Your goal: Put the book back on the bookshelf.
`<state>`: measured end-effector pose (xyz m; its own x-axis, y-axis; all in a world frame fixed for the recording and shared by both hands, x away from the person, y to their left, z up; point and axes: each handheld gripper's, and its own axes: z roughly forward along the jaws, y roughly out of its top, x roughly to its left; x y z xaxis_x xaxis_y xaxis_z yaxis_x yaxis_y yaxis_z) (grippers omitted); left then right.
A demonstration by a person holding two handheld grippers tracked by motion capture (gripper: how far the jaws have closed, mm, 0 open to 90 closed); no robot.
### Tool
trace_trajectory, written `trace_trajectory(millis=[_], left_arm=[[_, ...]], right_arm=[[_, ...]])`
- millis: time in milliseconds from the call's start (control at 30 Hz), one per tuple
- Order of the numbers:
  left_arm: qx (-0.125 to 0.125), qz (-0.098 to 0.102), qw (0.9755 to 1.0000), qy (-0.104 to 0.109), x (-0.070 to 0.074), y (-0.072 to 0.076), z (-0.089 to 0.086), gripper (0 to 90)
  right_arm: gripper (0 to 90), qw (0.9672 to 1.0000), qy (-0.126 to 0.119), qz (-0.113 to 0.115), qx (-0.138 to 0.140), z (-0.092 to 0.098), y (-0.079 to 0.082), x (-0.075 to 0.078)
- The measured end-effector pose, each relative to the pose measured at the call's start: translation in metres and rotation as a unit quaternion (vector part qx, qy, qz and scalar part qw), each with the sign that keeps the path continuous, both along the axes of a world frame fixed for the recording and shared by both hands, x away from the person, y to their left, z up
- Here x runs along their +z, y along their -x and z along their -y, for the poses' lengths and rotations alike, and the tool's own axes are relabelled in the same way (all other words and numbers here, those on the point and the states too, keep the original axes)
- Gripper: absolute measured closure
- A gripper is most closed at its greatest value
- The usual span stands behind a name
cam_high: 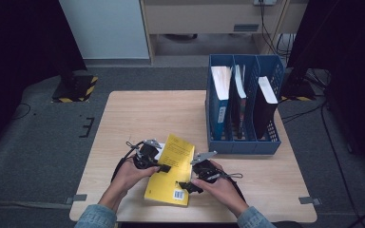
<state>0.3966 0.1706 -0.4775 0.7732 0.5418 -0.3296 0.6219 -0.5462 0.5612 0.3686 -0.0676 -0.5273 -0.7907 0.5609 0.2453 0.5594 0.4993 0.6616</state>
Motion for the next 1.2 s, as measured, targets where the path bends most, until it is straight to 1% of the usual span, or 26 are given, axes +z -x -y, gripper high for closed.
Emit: trace_trajectory(millis=[33, 67, 133, 167, 200, 233, 300, 333, 367, 433, 500, 533, 633, 767, 800, 833, 867, 933, 967, 1033, 1100, 1200], left_arm=[[0.0, 0.002, 1.0, 0.0, 0.001, 0.001, -0.001, 81.9], [-0.001, 0.004, 1.0, -0.001, 0.001, 0.001, -0.001, 82.0], [0.002, 0.006, 1.0, 0.004, 0.002, 0.002, -0.001, 82.0], [-0.001, 0.007, 1.0, 0.002, 0.003, 0.002, -0.002, 82.0], [0.0, 0.008, 1.0, 0.003, 0.004, 0.003, -0.002, 82.0], [0.0, 0.009, 0.9999, 0.004, 0.004, 0.003, -0.002, 82.0], [0.001, 0.013, 0.9999, 0.003, 0.006, 0.003, -0.002, 82.0], [-0.002, 0.015, 0.9999, 0.003, 0.007, 0.003, -0.001, 82.2], [-0.004, 0.017, 0.9999, 0.003, 0.009, 0.004, -0.001, 82.2], [-0.008, 0.022, 0.9997, 0.007, 0.013, 0.005, 0.0, 82.9], [-0.01, 0.027, 0.9996, 0.008, 0.015, 0.006, 0.0, 83.5], [-0.01, 0.027, 0.9996, 0.006, 0.016, 0.006, -0.001, 83.7], [-0.009, 0.026, 0.9996, 0.009, 0.018, 0.005, -0.002, 83.7], [-0.008, 0.031, 0.9995, 0.006, 0.022, 0.006, -0.004, 83.8], [-0.009, 0.032, 0.9994, 0.009, 0.022, 0.006, -0.004, 83.9], [-0.01, 0.034, 0.9993, 0.006, 0.023, 0.007, -0.004, 84.1], [-0.011, 0.036, 0.9993, 0.003, 0.024, 0.007, -0.004, 84.2], [-0.01, 0.037, 0.9993, 0.005, 0.025, 0.008, -0.004, 84.3], [-0.009, 0.037, 0.9992, 0.006, 0.026, 0.008, -0.005, 84.3], [-0.007, 0.041, 0.9991, 0.008, 0.029, 0.009, -0.008, 84.6], [-0.002, 0.047, 0.9988, 0.013, 0.032, 0.01, -0.011, 85.1], [0.0, 0.053, 0.9985, 0.014, 0.036, 0.012, -0.015, 85.4]], right_arm=[[7.4, 1.0, -0.001, -0.004, 0.0, 0.001, -0.001, 0.0], [7.4, 1.0, 0.0, -0.001, 0.007, 0.001, -0.003, 0.0], [7.9, 0.9999, 0.001, -0.01, 0.011, 0.001, -0.005, 0.001], [8.0, 0.9999, -0.002, -0.007, 0.009, 0.001, -0.006, 0.001], [8.0, 0.9999, -0.001, -0.009, 0.015, 0.002, -0.007, 0.001], [8.0, 0.9998, -0.002, -0.015, 0.013, 0.001, -0.008, 0.002], [6.9, 0.9998, -0.001, -0.011, 0.018, 0.001, -0.011, 0.001], [5.6, 0.9997, 0.0, -0.018, 0.017, 0.0, -0.012, 0.002], [4.2, 0.9997, -0.001, -0.019, 0.015, -0.001, -0.013, 0.001], [3.7, 0.9995, -0.003, -0.026, 0.018, -0.002, -0.015, 0.002], [3.7, 0.9991, -0.01, -0.037, 0.018, -0.003, -0.017, 0.002], [3.8, 0.9991, -0.011, -0.036, 0.021, -0.003, -0.018, 0.002], [7.8, 0.9986, -0.024, -0.044, 0.02, -0.001, -0.022, 0.002], [15.3, 0.9963, -0.057, -0.061, 0.021, 0.003, -0.029, 0.0], [16.8, 0.9955, -0.062, -0.067, 0.025, 0.003, -0.03, 0.0], [18.0, 0.9945, -0.066, -0.076, 0.028, 0.003, -0.031, 0.0], [18.4, 0.9943, -0.066, -0.079, 0.03, 0.003, -0.032, 0.001], [19.1, 0.9946, -0.06, -0.076, 0.037, 0.003, -0.032, 0.002], [19.6, 0.9946, -0.056, -0.078, 0.039, 0.003, -0.032, 0.004], [22.2, 0.9952, -0.052, -0.071, 0.044, 0.003, -0.033, 0.008], [26.6, 0.9955, -0.054, -0.064, 0.043, 0.004, -0.033, 0.014], [28.9, 0.9965, -0.047, -0.055, 0.041, 0.001, -0.032, 0.023]])
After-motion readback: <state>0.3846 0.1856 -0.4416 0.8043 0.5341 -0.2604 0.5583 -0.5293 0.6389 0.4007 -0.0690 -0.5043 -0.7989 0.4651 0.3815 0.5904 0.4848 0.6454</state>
